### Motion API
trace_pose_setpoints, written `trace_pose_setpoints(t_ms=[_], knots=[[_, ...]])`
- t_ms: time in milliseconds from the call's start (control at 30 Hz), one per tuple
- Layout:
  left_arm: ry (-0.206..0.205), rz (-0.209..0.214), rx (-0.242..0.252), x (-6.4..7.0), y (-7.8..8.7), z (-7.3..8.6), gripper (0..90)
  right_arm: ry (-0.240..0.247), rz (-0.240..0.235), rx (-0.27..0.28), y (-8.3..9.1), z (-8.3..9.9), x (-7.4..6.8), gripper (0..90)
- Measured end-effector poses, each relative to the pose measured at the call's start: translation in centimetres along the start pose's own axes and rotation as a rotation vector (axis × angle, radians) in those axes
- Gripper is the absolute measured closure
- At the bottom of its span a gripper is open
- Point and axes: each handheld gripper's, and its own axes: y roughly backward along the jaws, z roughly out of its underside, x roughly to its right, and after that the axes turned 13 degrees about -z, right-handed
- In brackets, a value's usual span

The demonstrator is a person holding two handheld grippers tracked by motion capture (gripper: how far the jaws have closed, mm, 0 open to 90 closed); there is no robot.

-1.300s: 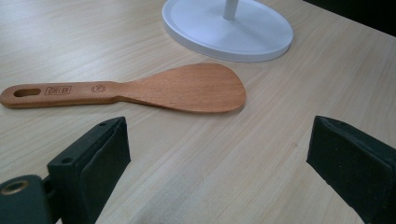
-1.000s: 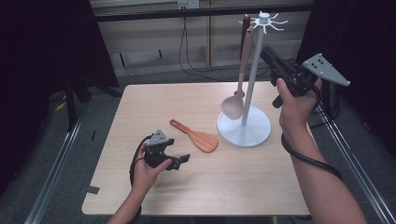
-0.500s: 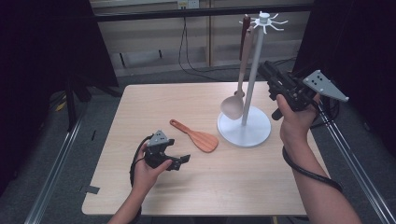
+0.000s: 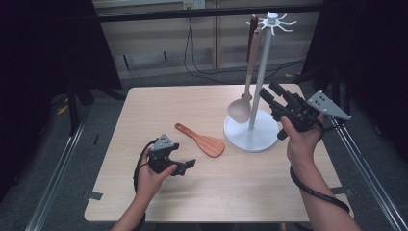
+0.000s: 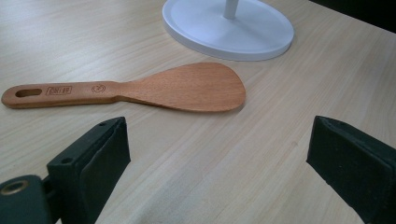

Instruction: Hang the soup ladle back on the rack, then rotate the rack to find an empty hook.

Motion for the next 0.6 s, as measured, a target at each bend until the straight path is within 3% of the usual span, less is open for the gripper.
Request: trace_pose_setpoints(t_ms=[333,600], knots=[[-0.015,-0.004,-0.006,0.1,0.0,0.0,5.7,-0.052,-0.025,-0.023,1.1,2.5,-0.3,42.5],[-0.013,-0.013,-0.009,0.1,-0.6,-0.2,5.6,-0.077,-0.047,-0.081,1.7,4.5,-1.0,30.0]])
